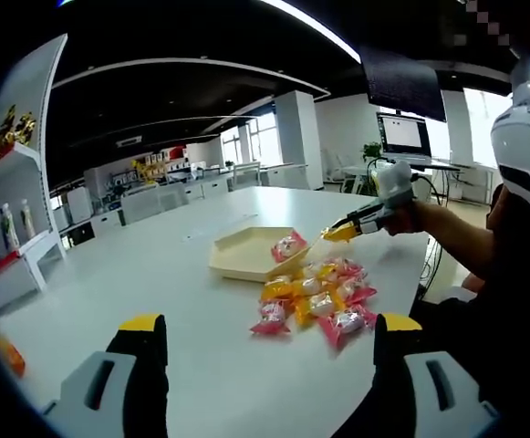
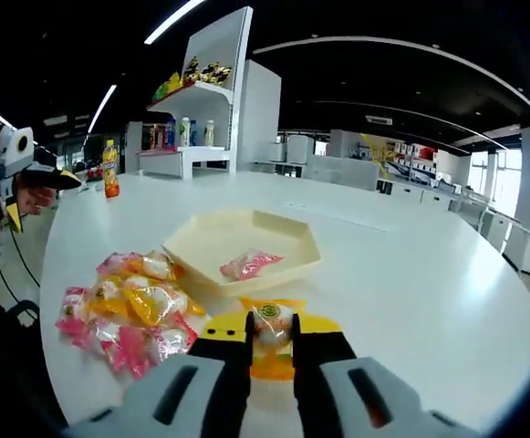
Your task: Pick up the marshmallows scattered on the table and place them into the bowl on the table
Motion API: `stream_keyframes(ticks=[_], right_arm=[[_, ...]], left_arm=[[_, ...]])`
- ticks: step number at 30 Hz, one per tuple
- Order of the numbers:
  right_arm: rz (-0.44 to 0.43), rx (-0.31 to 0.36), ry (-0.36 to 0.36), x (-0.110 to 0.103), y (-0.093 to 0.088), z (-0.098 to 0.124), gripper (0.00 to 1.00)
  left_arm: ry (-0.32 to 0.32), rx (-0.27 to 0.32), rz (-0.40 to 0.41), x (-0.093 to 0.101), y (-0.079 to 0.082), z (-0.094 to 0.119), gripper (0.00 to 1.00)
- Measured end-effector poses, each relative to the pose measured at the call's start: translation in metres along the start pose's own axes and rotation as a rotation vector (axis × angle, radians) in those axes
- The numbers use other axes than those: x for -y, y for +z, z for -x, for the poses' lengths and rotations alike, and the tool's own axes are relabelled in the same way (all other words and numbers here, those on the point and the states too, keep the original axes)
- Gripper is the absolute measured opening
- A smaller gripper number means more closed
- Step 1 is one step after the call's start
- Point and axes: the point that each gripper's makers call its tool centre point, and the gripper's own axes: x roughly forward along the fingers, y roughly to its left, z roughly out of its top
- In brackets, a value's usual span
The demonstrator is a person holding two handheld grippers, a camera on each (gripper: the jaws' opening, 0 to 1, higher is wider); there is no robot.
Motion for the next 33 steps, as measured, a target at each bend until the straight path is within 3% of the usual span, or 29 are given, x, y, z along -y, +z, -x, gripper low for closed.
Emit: stream_keyframes(ticks=[23,33], right_arm=[[0.018,0.054,-0.022,-0.001,0.014,0.013,0.15],[0.01,0.074,-0.03,0.007,0.021,0.003,0.15]], left_arm=[[-0.003,-0.007,0.007,0.001,-0.004,-0.001,0.93],[-0.003,-0.014,0.011,-0.003,-0.008,-0.003,0.93]])
